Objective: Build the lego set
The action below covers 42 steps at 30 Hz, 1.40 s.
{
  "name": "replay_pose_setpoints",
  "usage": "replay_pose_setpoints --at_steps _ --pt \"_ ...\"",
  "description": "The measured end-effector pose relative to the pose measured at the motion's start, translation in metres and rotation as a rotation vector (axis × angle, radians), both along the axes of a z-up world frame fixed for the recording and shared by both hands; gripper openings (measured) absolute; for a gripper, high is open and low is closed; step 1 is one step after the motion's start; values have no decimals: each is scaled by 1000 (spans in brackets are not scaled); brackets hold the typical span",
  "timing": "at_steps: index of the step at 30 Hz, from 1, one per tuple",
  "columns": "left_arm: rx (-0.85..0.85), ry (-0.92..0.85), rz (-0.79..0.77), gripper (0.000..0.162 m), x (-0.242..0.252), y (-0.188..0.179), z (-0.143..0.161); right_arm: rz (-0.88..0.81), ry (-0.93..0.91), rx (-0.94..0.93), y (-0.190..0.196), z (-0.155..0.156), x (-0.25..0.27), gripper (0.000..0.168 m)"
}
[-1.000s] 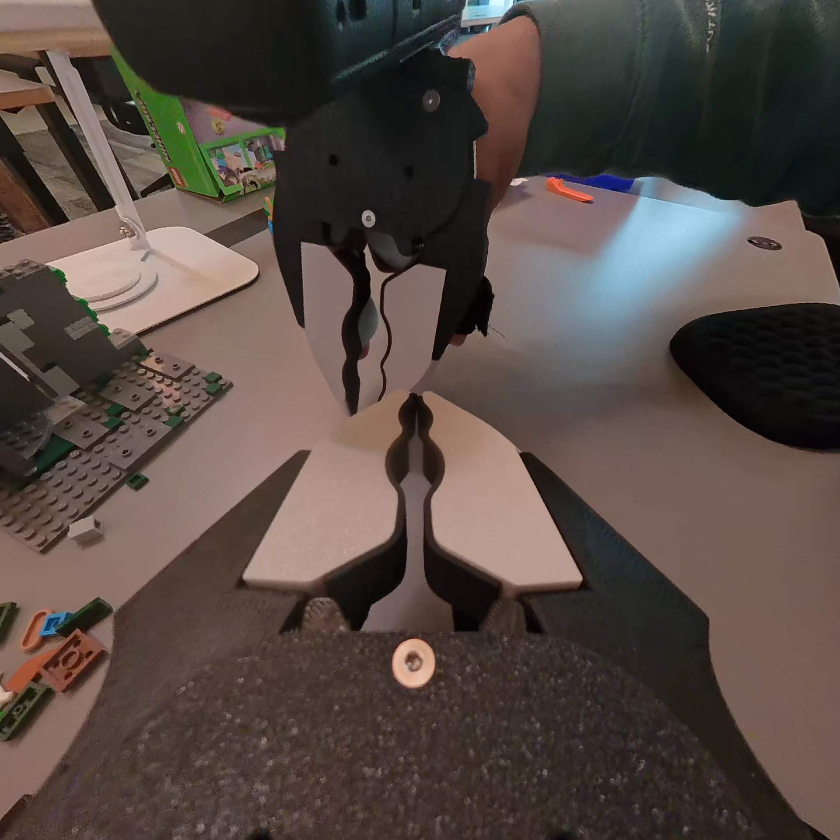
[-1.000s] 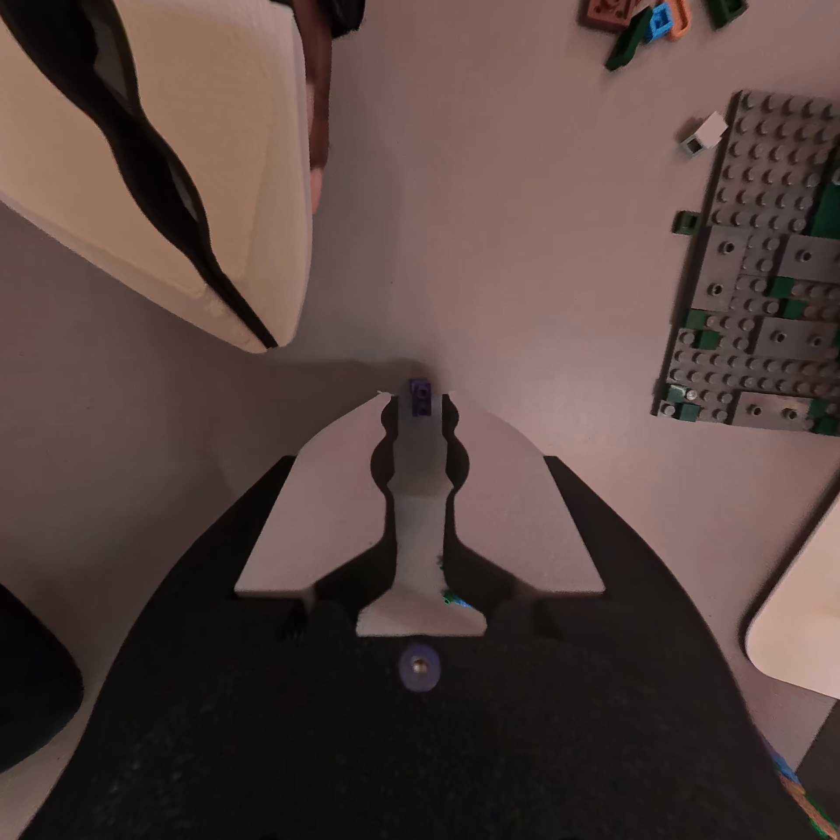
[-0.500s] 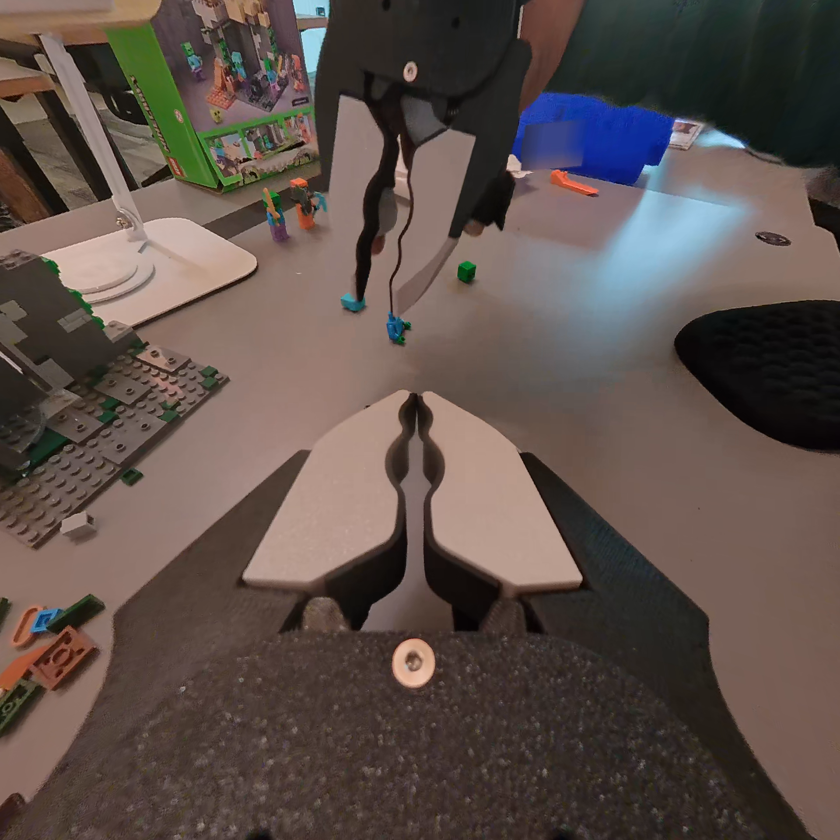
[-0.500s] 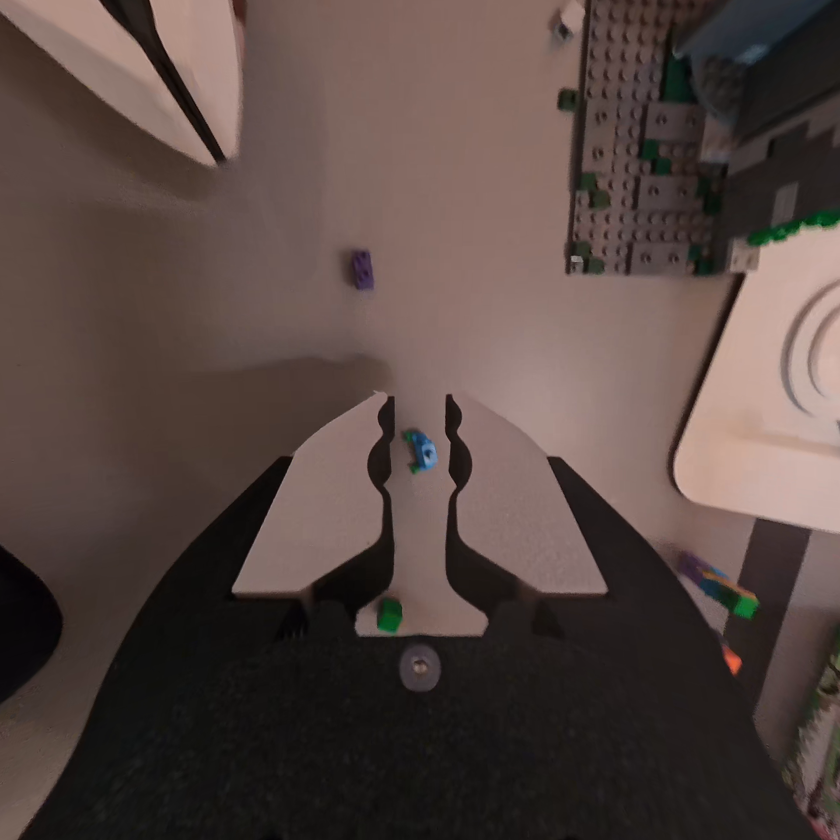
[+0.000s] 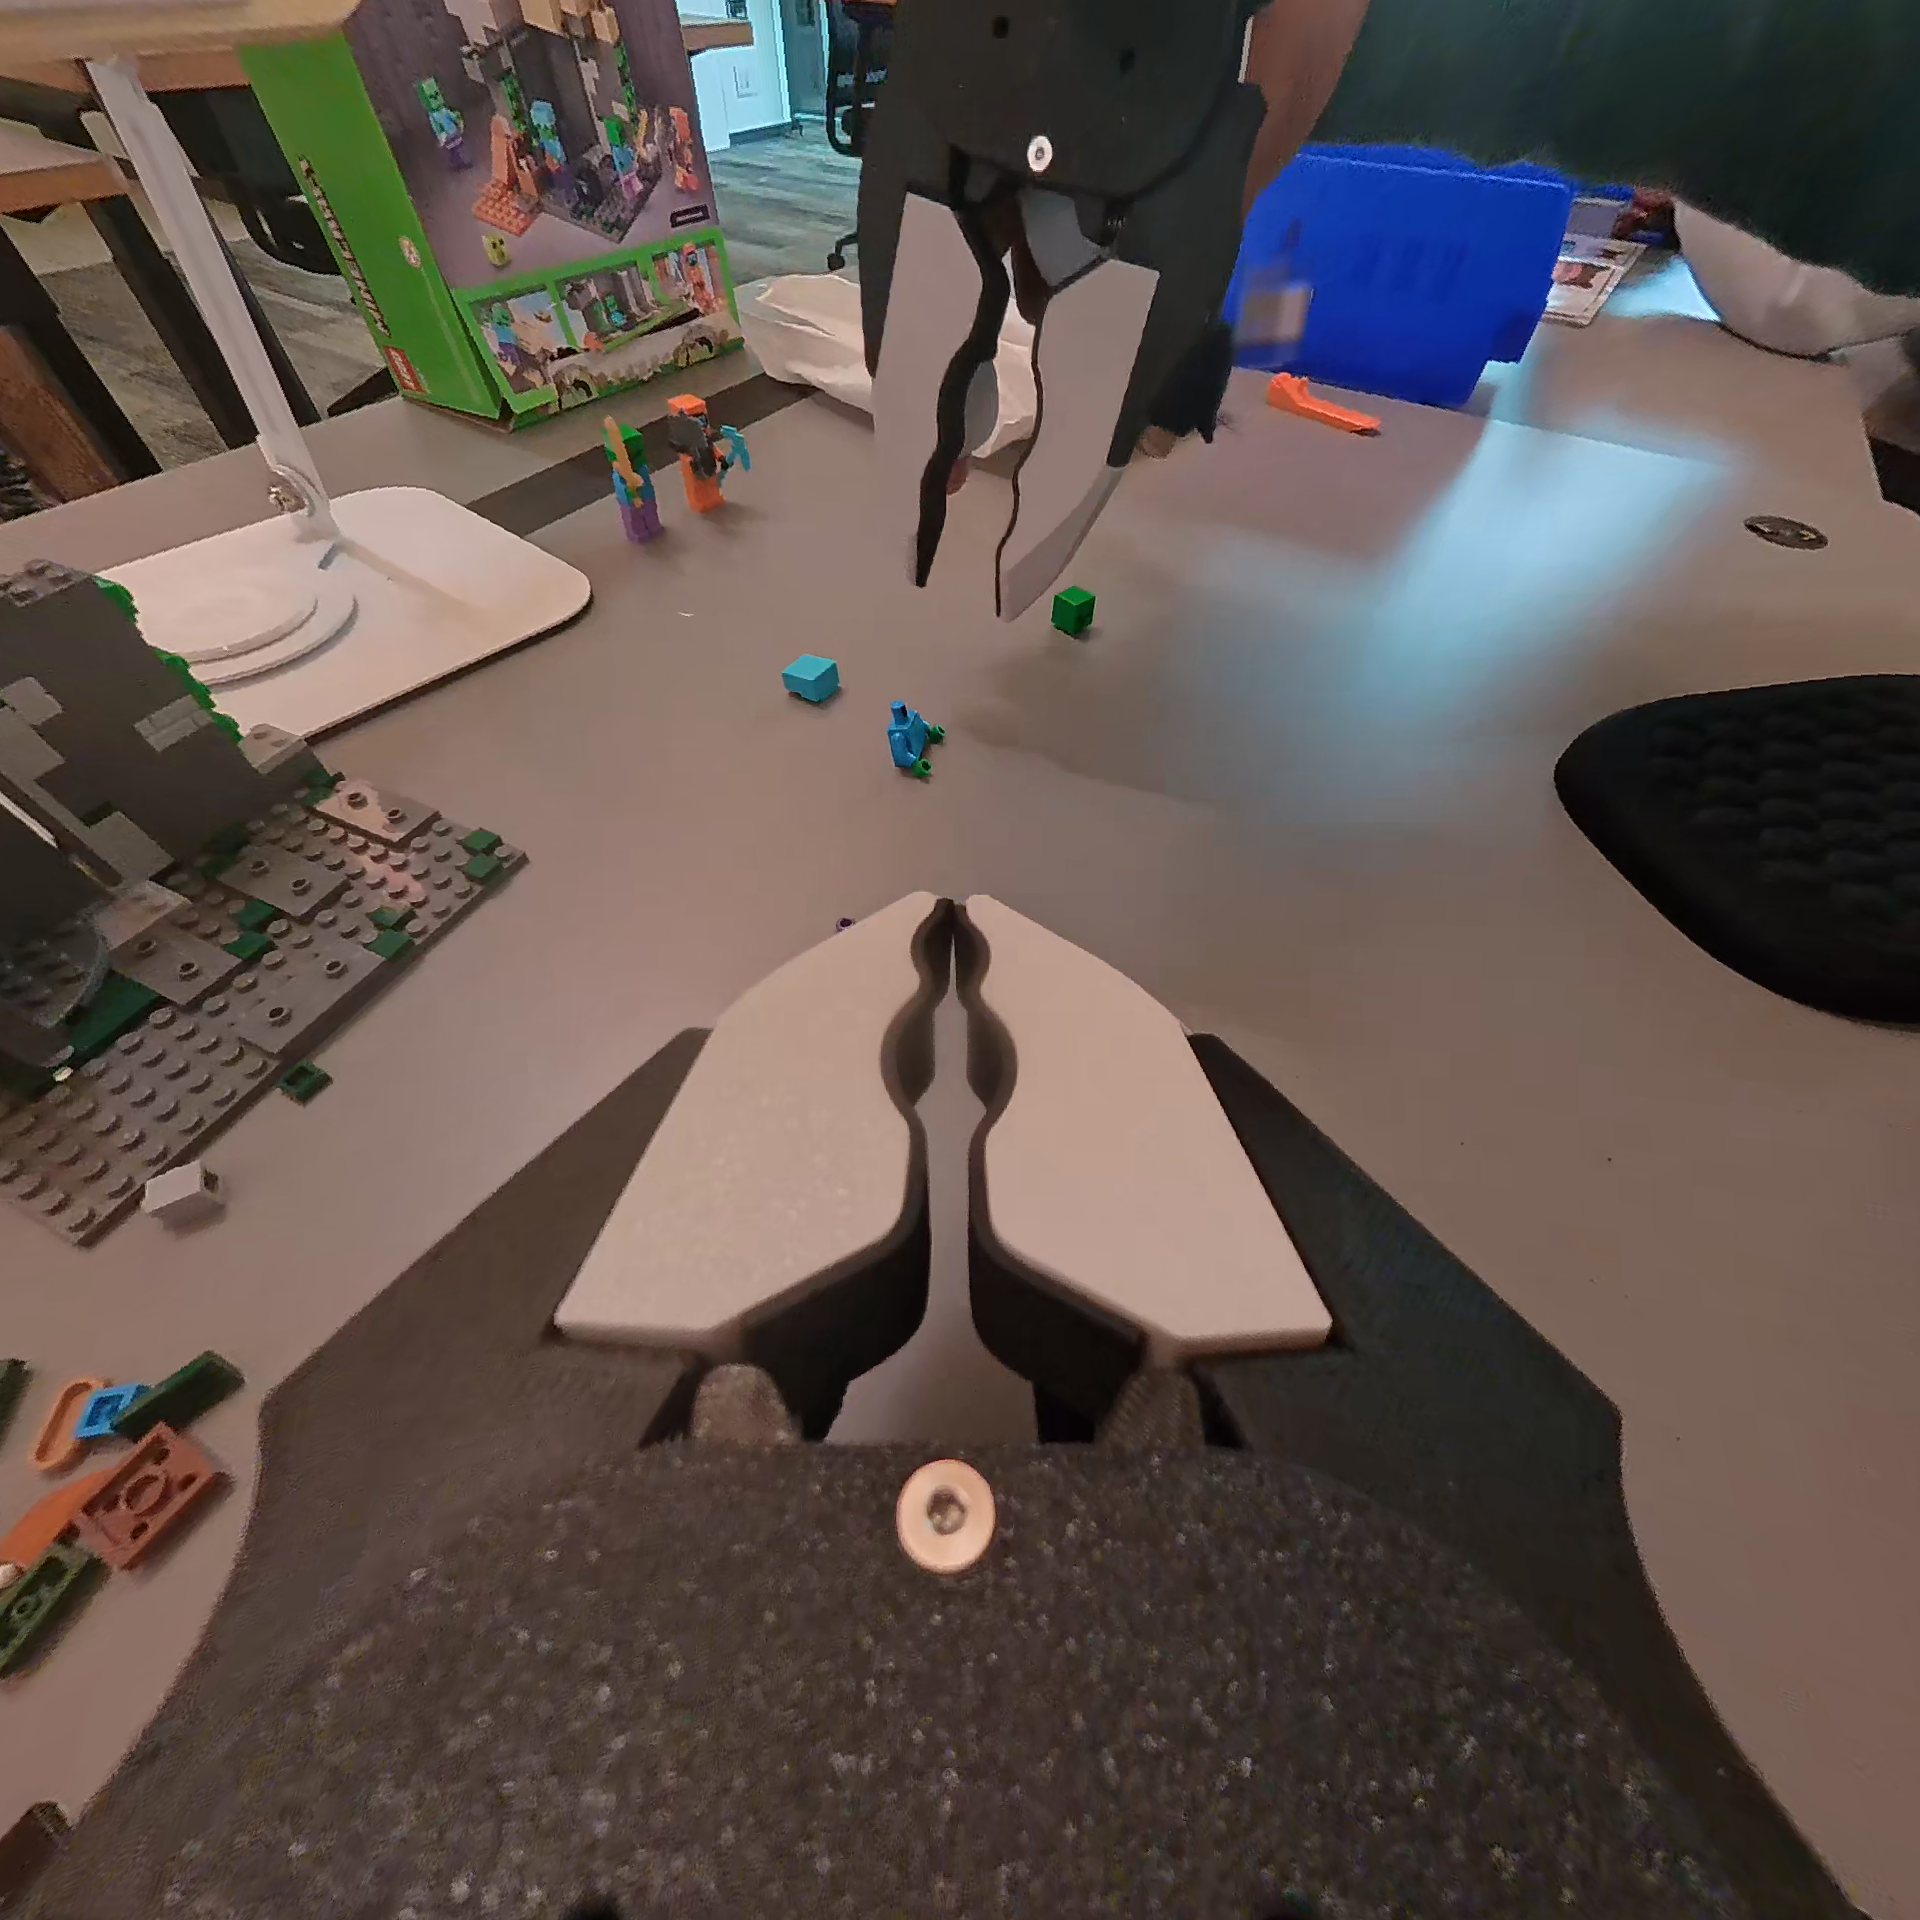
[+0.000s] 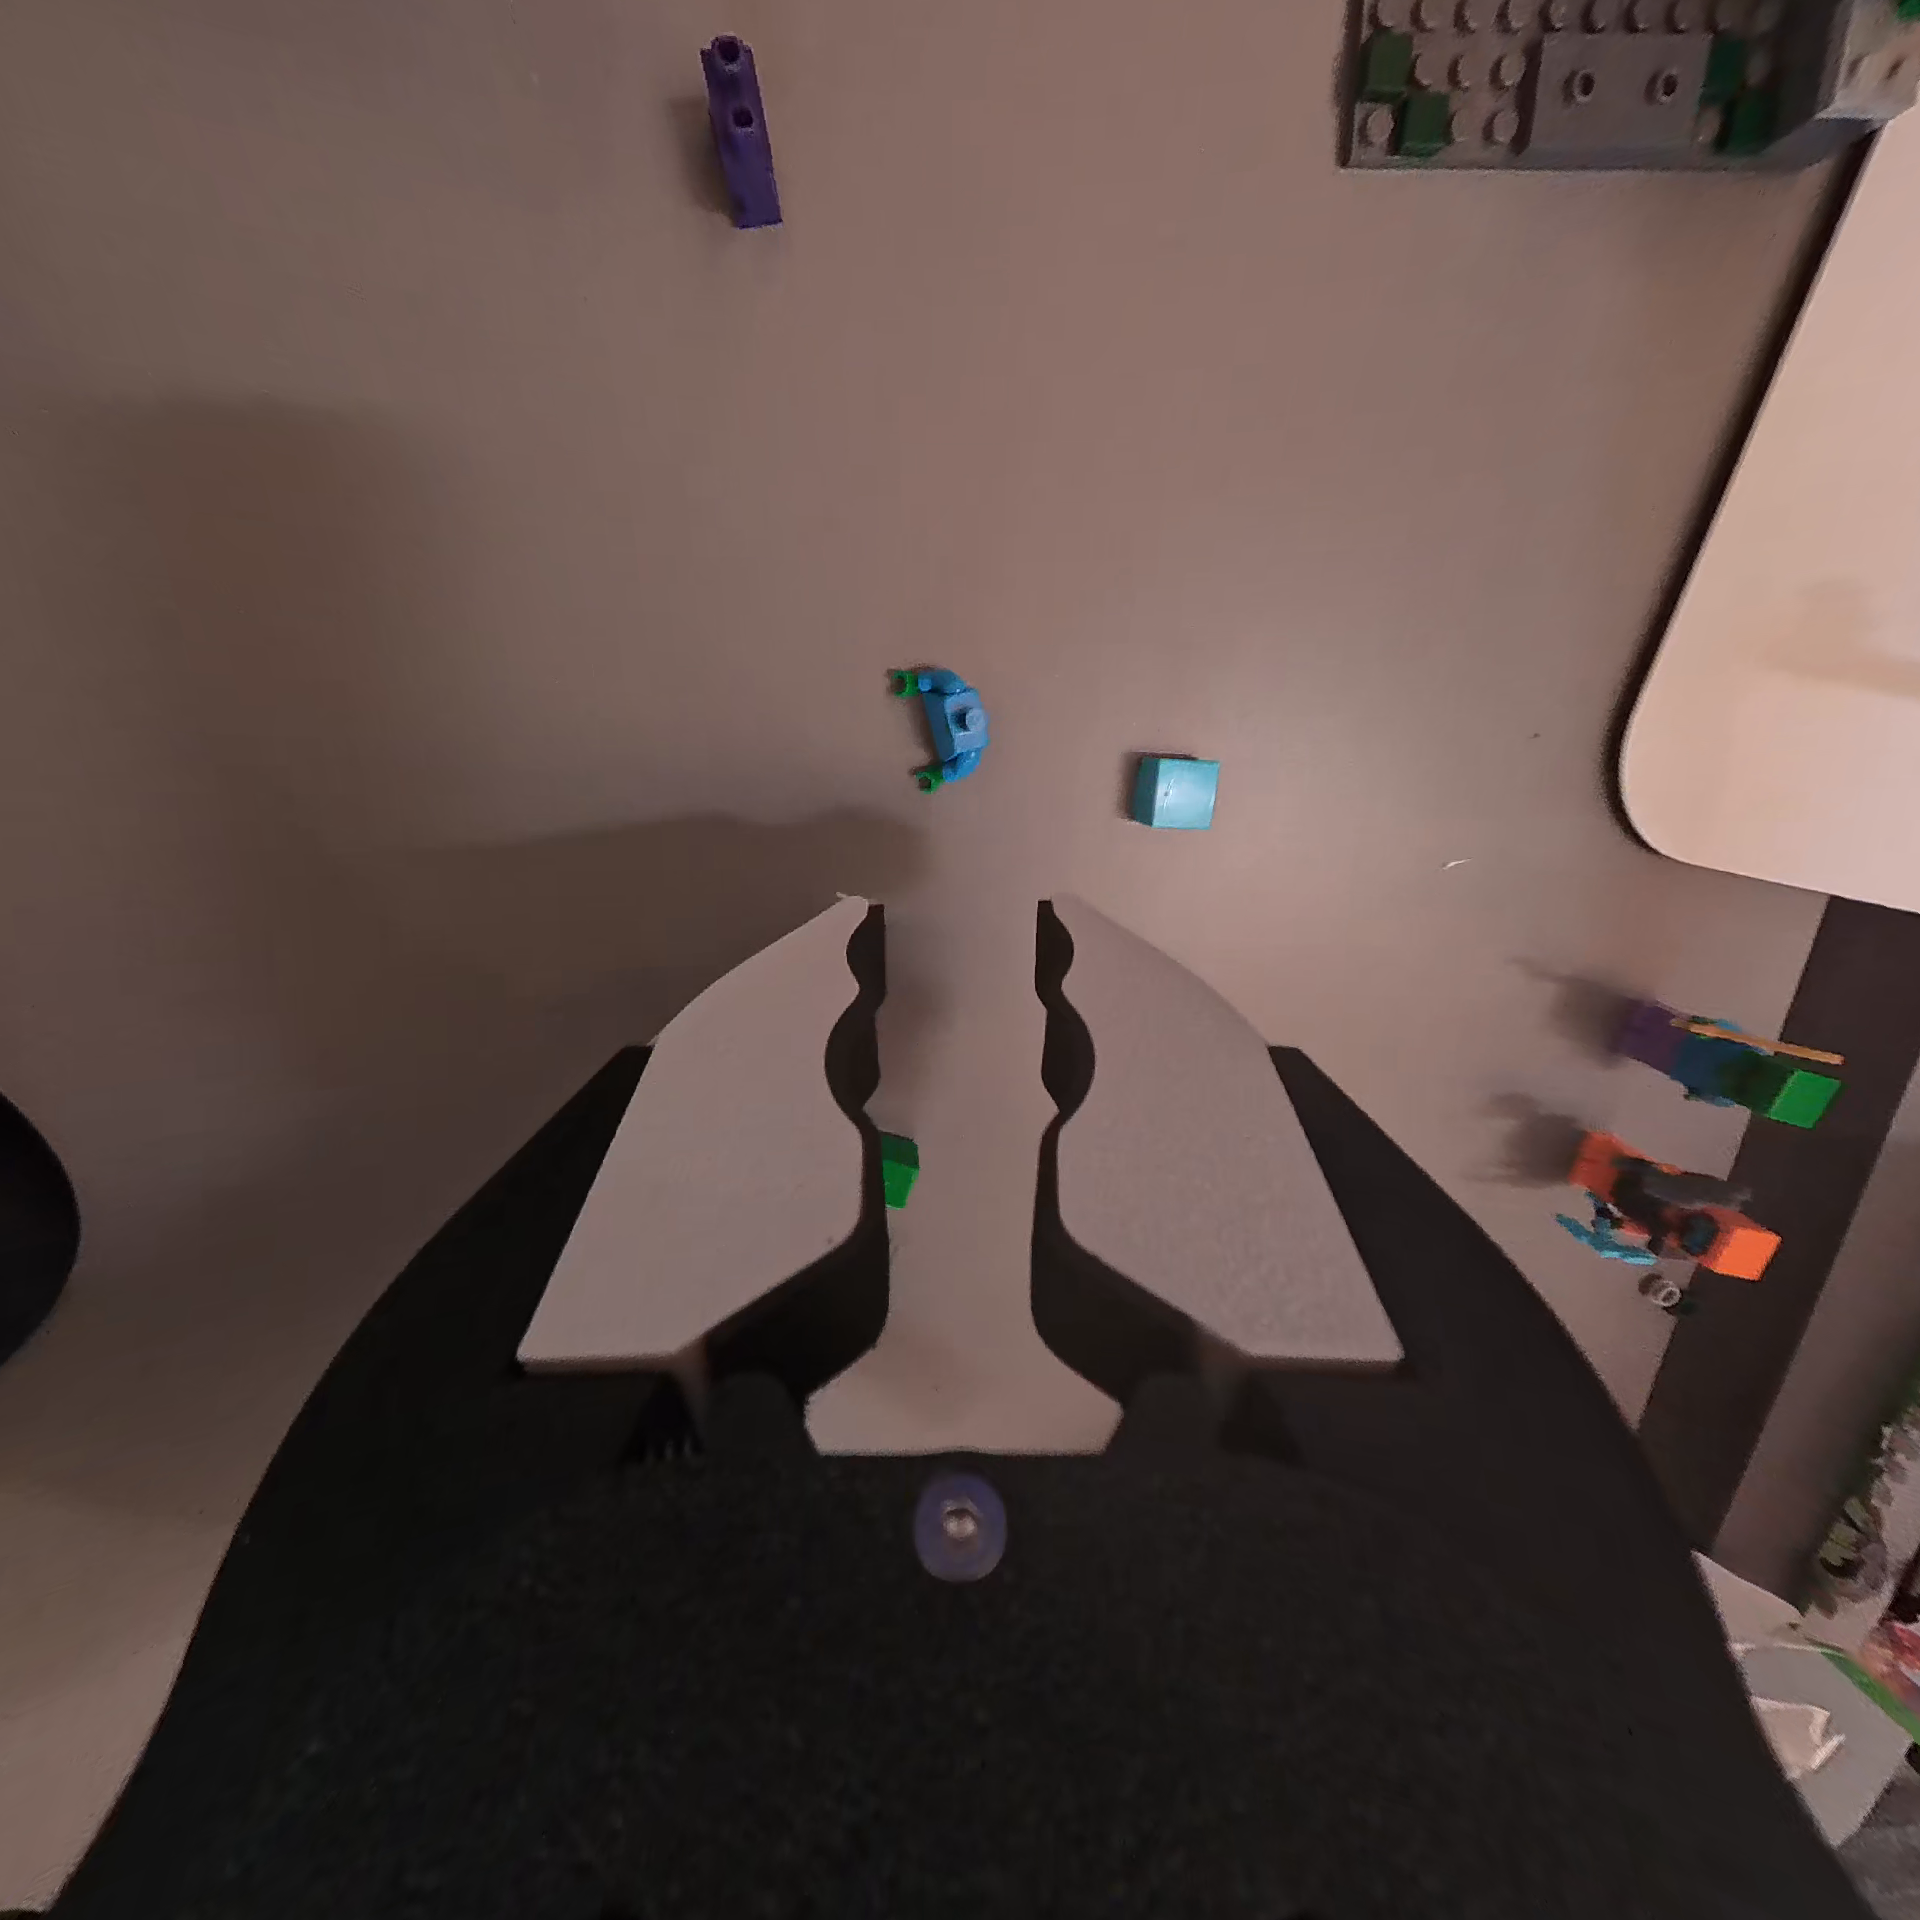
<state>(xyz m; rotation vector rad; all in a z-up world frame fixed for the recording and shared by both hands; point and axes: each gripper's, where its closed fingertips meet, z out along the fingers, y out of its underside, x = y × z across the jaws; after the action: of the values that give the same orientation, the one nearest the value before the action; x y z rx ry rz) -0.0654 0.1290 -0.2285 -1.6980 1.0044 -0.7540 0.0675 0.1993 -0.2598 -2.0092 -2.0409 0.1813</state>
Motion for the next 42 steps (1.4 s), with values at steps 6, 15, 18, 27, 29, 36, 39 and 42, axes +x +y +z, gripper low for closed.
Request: replay_pose_setpoints --at_steps 6,15,18,27,29,36,39,42 --pt "-16 2 5 0 0 0 -2 11 25 -7 -1 -2 -3 27" --pt "-14 1 17 2 -1 2 -2 30 37 -19 -7 -12 -5 26" --pt "-19 3 10 1 0 2 -3 35 70 -7 -3 -15 -15 26" --pt "-6 11 10 1 -1 1 -2 68 84 -61 1 -33 -41 8" --pt "0 9 9 1 -1 0 -1 75 102 -71 -1 -31 -50 8" --pt "-3 12 -1 1 -1 -1 -2 138 69 -40 -16 -35 -75 10" --pt "-4 10 -5 1 -1 -1 -1 135 76 -34 -15 -33 -76 16" --pt "-7 9 -10 1 -1 -2 -1 98 119 -31 -5 -18 -71 18"
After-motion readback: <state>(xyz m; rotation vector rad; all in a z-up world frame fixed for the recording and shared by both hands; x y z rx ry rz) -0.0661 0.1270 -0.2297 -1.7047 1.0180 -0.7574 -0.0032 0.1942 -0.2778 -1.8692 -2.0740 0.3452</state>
